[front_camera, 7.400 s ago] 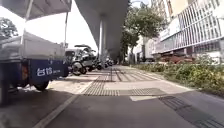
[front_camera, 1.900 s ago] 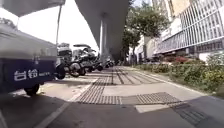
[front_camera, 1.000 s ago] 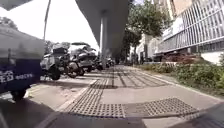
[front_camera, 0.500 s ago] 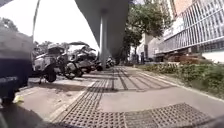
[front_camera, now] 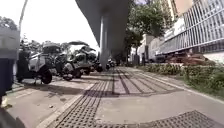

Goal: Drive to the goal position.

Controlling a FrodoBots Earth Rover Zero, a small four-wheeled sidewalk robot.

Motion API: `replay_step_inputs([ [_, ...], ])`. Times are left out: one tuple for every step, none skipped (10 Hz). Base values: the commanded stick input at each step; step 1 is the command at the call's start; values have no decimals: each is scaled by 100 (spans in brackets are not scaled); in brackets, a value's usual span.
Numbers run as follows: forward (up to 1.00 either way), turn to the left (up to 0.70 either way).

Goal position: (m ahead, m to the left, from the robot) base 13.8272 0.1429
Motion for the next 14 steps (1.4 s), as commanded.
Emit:
replay_step_inputs([
  [45, 1],
  [45, 1],
  [45, 1],
  [45, 1],
  [45, 1],
  [45, 0],
  [45, 0],
  [45, 0],
  [45, 0],
  [45, 0],
  [45, 0],
  [45, 0],
  [45, 0],
  [45, 0],
])
